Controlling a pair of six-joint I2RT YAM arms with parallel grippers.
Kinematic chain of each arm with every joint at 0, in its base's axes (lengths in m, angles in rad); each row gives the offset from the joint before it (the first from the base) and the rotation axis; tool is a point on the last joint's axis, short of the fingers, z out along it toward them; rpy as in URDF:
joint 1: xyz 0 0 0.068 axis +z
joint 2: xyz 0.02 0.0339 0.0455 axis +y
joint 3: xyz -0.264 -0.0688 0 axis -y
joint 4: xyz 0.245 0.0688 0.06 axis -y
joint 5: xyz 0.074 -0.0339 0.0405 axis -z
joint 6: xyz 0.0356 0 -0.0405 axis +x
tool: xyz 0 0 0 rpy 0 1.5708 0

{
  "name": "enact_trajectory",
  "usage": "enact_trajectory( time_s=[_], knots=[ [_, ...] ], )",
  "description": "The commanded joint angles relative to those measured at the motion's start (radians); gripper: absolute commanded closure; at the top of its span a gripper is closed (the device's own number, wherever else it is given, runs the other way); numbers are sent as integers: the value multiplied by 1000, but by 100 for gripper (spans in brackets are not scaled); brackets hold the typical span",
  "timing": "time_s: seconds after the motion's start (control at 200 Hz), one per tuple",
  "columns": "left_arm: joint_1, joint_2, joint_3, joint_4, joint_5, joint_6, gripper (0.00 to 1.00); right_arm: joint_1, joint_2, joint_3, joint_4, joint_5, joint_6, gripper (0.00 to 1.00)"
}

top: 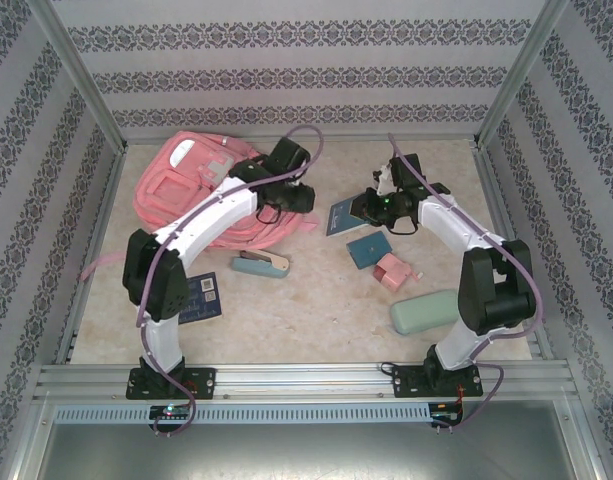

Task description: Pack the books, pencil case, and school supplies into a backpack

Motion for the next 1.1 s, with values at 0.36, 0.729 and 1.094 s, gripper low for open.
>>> enact_trajectory(
  time_s=[0.36, 0.729, 1.094],
  knots=[
    [126, 211, -15, -137, -90, 183, 41, 56, -6, 19, 27, -10, 47, 100],
    [128, 181, -37, -111, -129, 161, 100, 77, -2, 11, 61, -21, 75, 100],
    [276, -221, -102, 57, -71, -50, 100, 147, 35, 62, 158, -29, 153, 100]
  ],
)
